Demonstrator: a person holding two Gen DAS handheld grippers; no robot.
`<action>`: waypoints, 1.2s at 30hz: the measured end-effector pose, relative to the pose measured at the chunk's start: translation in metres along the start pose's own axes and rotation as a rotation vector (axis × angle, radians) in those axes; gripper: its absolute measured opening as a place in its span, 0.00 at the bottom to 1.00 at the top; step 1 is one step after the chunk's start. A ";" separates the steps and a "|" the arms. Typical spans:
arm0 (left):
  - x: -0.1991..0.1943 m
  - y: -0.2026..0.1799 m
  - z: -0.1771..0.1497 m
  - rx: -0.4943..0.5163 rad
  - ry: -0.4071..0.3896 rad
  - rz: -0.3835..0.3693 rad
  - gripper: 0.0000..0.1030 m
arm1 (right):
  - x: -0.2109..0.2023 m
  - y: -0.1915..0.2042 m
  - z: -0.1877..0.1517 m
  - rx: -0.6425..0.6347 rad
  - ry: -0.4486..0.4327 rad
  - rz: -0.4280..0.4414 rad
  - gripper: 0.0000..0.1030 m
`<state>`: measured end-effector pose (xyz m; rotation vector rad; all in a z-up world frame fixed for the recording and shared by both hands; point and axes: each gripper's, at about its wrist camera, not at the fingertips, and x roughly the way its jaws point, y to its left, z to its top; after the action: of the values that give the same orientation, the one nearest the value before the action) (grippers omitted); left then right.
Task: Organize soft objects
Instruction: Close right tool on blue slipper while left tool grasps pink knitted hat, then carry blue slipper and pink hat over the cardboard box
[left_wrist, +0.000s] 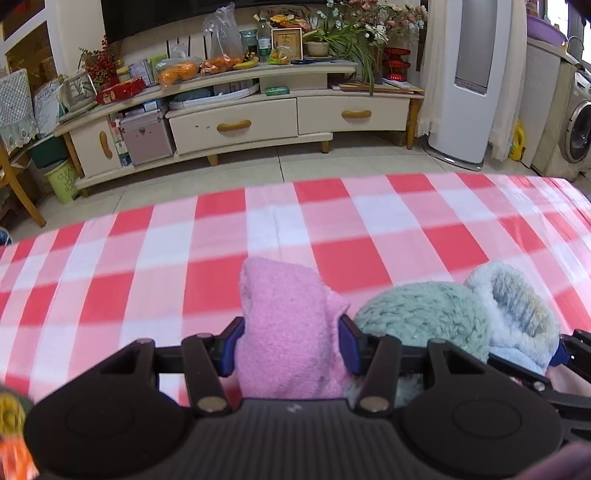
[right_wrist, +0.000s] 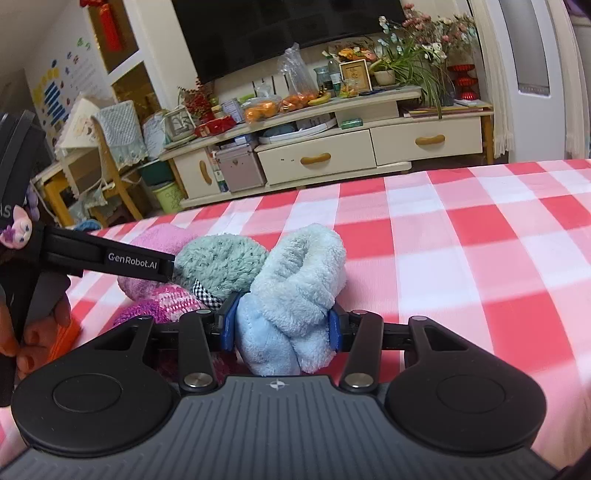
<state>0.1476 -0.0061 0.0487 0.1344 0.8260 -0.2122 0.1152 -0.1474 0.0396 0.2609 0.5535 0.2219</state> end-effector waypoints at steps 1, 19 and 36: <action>-0.005 -0.002 -0.006 -0.001 0.003 -0.005 0.50 | -0.006 0.001 -0.004 -0.002 0.003 -0.002 0.56; -0.111 -0.010 -0.090 -0.066 -0.137 -0.055 0.49 | -0.115 0.029 -0.042 -0.085 -0.083 -0.191 0.55; -0.175 0.015 -0.109 -0.067 -0.191 -0.119 0.49 | -0.162 0.066 -0.060 -0.087 -0.110 -0.218 0.55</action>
<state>-0.0417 0.0543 0.1060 0.0014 0.6504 -0.3044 -0.0604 -0.1192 0.0887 0.1256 0.4575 0.0199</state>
